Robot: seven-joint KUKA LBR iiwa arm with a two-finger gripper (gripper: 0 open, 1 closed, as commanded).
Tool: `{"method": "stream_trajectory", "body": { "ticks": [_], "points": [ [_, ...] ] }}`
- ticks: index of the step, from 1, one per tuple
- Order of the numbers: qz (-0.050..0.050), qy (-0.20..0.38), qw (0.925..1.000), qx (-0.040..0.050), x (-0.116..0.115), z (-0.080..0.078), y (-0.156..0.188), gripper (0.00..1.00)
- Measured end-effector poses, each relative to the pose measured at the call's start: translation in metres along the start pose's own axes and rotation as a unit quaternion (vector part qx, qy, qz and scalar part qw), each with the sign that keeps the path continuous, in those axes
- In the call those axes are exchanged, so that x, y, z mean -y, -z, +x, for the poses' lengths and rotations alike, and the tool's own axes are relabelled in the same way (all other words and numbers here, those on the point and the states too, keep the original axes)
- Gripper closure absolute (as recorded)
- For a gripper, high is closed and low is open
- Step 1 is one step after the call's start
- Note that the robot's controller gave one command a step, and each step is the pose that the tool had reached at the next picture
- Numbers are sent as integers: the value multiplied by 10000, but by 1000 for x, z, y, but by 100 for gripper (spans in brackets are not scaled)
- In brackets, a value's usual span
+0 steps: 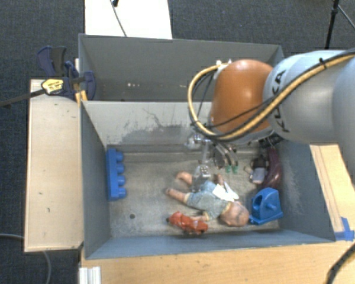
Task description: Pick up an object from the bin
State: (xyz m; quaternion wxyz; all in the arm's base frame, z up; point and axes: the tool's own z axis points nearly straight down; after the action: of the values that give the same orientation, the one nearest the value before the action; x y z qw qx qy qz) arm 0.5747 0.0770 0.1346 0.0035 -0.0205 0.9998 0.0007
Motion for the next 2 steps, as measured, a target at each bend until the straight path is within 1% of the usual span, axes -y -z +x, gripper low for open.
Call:
{"method": "stream_trajectory", "body": {
  "ticks": [1, 2],
  "points": [
    [6, -924, 9957, -38, 27, 11, -54, 100],
    [6, -926, 9957, -38, 27, 11, -54, 100]
  ]
}}
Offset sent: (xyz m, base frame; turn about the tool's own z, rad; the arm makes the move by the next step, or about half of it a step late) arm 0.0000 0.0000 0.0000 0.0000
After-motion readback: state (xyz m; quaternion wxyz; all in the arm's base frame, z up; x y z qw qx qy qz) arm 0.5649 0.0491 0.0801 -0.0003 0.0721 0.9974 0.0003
